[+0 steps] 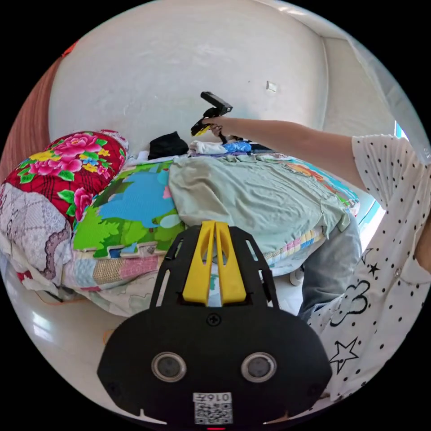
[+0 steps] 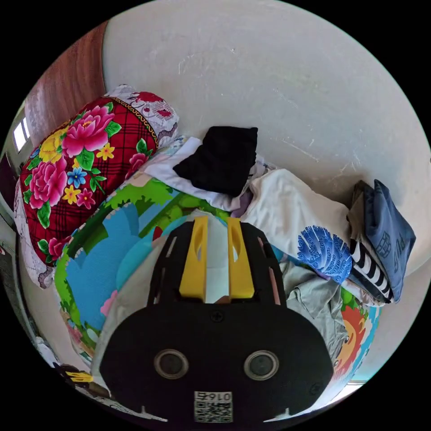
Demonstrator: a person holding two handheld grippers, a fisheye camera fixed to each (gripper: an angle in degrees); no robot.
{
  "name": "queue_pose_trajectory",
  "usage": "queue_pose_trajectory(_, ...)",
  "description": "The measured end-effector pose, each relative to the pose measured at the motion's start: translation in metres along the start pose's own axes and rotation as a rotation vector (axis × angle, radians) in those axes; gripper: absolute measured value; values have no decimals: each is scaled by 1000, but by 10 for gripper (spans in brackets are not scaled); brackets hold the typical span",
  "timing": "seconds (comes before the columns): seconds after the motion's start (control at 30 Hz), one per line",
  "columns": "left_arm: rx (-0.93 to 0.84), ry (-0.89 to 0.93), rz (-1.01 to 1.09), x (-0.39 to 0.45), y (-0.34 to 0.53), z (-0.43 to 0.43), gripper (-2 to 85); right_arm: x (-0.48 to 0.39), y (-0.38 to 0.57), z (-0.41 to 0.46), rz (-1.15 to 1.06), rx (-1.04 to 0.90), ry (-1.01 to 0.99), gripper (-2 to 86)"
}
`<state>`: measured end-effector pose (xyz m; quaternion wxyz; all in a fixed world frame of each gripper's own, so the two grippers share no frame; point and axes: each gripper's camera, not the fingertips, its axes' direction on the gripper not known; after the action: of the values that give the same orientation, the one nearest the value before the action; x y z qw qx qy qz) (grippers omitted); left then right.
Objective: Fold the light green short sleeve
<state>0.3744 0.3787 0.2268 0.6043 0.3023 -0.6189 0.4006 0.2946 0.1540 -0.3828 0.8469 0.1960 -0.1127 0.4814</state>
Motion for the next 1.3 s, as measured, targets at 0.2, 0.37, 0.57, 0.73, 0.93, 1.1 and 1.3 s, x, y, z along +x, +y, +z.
queue_pose_trajectory(0.2, 68, 35, -117, -66, 28, -22, -9, -30, 85, -42, -252, -25, -73, 66)
queue_pose_trajectory(0.37, 55, 33, -194, -100, 44, -21, -6, -37, 227, -133, -419, 68, -251, 54)
queue_pose_trajectory(0.57, -90, 74, -320, -146, 62, 22, 53, -31, 404, -260, -441, 285, -188, 96)
queue_pose_trajectory(0.73, -186, 146, -294, -145, 60, 67, 43, 6, 524, -338, -187, 432, 5, 127)
queue_pose_trajectory(0.93, -33, 0, -289, -136, 65, 30, -7, 68, 658, -412, 187, 565, 193, 138)
queue_pose_trajectory(1.1, 33, -149, -463, -148, 85, 17, -9, 114, 713, -458, 275, 640, 84, 125)
queue_pose_trajectory(1.3, 86, -8, -358, -94, 74, 27, -9, 101, 731, -438, 45, 325, 187, 122)
